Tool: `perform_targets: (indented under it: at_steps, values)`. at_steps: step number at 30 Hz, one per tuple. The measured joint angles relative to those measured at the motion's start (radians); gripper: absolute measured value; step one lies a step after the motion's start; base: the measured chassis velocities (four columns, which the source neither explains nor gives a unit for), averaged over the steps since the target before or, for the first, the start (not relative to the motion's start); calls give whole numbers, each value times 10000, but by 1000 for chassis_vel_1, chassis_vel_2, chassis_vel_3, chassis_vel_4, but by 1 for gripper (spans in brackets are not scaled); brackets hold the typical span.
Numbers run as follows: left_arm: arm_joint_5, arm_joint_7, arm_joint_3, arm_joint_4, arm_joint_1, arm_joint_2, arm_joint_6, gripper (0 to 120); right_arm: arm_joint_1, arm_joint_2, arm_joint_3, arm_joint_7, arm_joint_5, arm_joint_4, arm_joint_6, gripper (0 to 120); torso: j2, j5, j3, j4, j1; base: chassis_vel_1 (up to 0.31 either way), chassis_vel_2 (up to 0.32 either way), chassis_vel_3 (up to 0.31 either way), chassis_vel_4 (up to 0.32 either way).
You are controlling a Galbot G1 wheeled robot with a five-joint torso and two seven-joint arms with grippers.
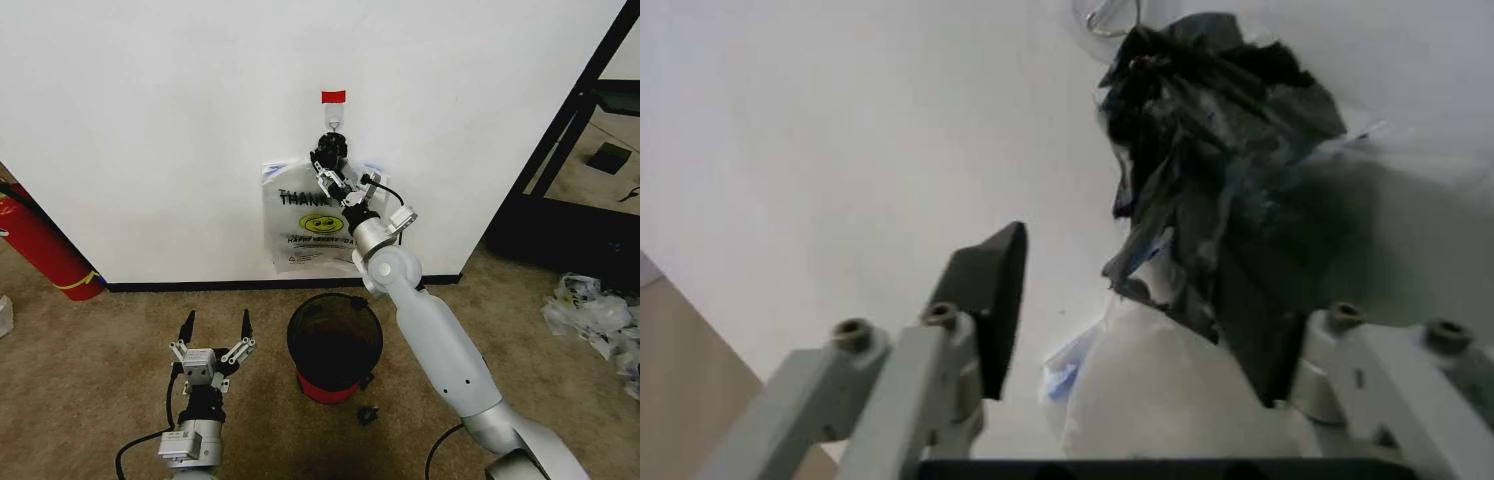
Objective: Pick up the garbage bag from the wall and place it over the trash bin.
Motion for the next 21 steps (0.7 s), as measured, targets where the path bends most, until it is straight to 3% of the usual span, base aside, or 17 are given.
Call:
perform_targets:
  at_steps: [10,12,21]
  values:
    - [6,-7,28,72,-37,42,-10,100,2,-92,237,78,14,-111,-8,12,0,0,0,1,0,0,0,0,0]
    - [7,-8,68,110,-55,31,-10,100,-44,-147,242,78,14,-112,-8,1,0,0,0,1,0,0,0,0,0]
    - [-67,-22,78,176,-196,105,38,100,-130,-264,242,93,14,-74,2,0,0,0,0,3,0,0,0,0,0]
